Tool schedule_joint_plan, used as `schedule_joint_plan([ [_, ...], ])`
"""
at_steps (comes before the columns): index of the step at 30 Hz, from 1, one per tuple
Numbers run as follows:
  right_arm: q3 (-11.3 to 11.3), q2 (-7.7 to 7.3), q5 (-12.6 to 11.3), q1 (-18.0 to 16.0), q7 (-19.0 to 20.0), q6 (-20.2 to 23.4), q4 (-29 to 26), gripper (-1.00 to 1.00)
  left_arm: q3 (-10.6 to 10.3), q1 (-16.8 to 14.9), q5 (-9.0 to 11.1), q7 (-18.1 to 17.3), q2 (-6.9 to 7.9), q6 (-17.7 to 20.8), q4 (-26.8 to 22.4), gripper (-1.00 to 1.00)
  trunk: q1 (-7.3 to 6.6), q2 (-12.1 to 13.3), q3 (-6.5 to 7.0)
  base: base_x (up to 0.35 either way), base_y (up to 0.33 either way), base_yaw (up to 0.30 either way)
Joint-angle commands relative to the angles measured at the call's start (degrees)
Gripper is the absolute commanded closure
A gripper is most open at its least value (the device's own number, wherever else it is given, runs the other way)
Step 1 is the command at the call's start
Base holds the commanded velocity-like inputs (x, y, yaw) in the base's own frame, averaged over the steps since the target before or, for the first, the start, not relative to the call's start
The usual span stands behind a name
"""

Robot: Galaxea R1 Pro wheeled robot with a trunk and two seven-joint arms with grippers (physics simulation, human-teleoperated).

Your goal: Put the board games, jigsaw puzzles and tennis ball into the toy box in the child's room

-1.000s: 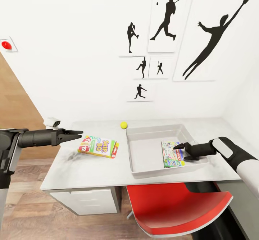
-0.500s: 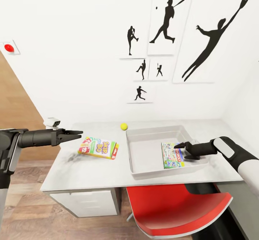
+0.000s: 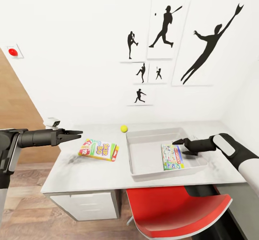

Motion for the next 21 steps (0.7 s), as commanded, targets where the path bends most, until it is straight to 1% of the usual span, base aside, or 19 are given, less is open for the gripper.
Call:
schedule_joint_plan([
  [1, 0.3, -0.08, 0.4, -0.1, 0.6, 0.0, -1.4, -1.00, 0.0, -0.1, 0.0, -0.2, 0.02, 0.6, 0.0, -1.00, 0.04, -0.1, -0.03, 0.000, 0.000, 0.000],
  [2, 0.3, -0.10, 0.4, 0.0, 0.6, 0.0, -2.2, -1.00, 0.0, -0.1, 0.0, -0.2, 0.02, 0.6, 0.0, -1.00, 0.04, -0.1, 0.07, 0.000, 0.000, 0.000],
  [6, 0.4, -0.41, 0.4, 0.4, 0.7, 0.0, -8.4, -1.00, 0.0, 0.0, 0.0, -0.2, 0.12, 0.6, 0.0, -1.00, 0.04, -0.1, 0.44, 0.000, 0.000, 0.000],
  [7, 0.4, -0.66, 0.4, 0.6, 0.8, 0.0, -9.4, -1.00, 0.1, 0.0, 0.0, -0.2, 0.13, 0.6, 0.0, -1.00, 0.04, -0.1, 0.53, 0.000, 0.000, 0.000],
  [9, 0.4, -1.94, -0.1, 1.3, 0.9, 0.0, -12.7, -1.00, 0.2, 0.1, 0.0, -0.2, 0.17, 0.6, 0.1, -1.00, 0.04, -0.1, 0.71, 0.000, 0.000, 0.000],
  [10, 0.4, -3.10, -0.9, 2.0, 1.2, 0.0, -15.2, -1.00, 0.3, 0.1, -0.1, -0.2, 0.21, 0.5, 0.1, -1.00, 0.04, -0.1, 0.81, 0.000, 0.000, 0.000],
  [12, 0.3, -4.32, -2.2, 3.1, 1.7, 0.0, -17.8, -1.00, 0.4, 0.2, -0.1, -0.2, 0.24, 0.5, 0.1, -1.00, 0.04, -0.1, 0.99, 0.000, 0.000, 0.000],
  [13, 0.2, -5.58, -4.1, 4.4, 2.4, 0.0, -20.7, -1.00, 0.5, 0.3, -0.1, -0.2, 0.27, 0.4, 0.1, -1.00, 0.04, -0.1, 1.08, 0.000, 0.000, 0.000],
  [16, -0.3, -7.69, -7.2, 6.6, 3.3, 0.0, -24.9, -1.00, 0.7, 0.4, -0.1, -0.2, 0.34, 0.4, 0.1, -1.00, 0.04, -0.1, 1.36, 0.000, 0.000, 0.000],
  [17, -1.0, -9.24, -9.2, 8.0, 3.7, 0.0, -27.5, -1.00, 1.0, 0.5, -0.1, -0.2, 0.38, 0.3, 0.1, -1.00, 0.04, -0.1, 1.45, 0.000, 0.000, 0.000],
  [18, -1.5, -10.03, -10.0, 8.8, 3.9, 0.0, -28.7, -1.00, 1.2, 0.5, -0.1, -0.2, 0.40, 0.3, 0.1, -1.00, 0.04, -0.1, 1.55, 0.000, 0.000, 0.000],
  [19, -2.6, -11.58, -11.3, 10.4, 4.2, 0.0, -30.7, -1.00, 1.7, 0.6, -0.1, -0.2, 0.42, 0.3, 0.2, -1.00, 0.04, -0.1, 1.64, 0.000, 0.000, 0.000],
  [21, -4.0, -12.93, -12.2, 12.1, 4.5, 0.0, -32.3, -1.00, 2.3, 0.8, -0.1, -0.2, 0.44, 0.2, 0.3, -1.00, 0.04, -0.1, 1.82, 0.000, 0.000, 0.000],
])
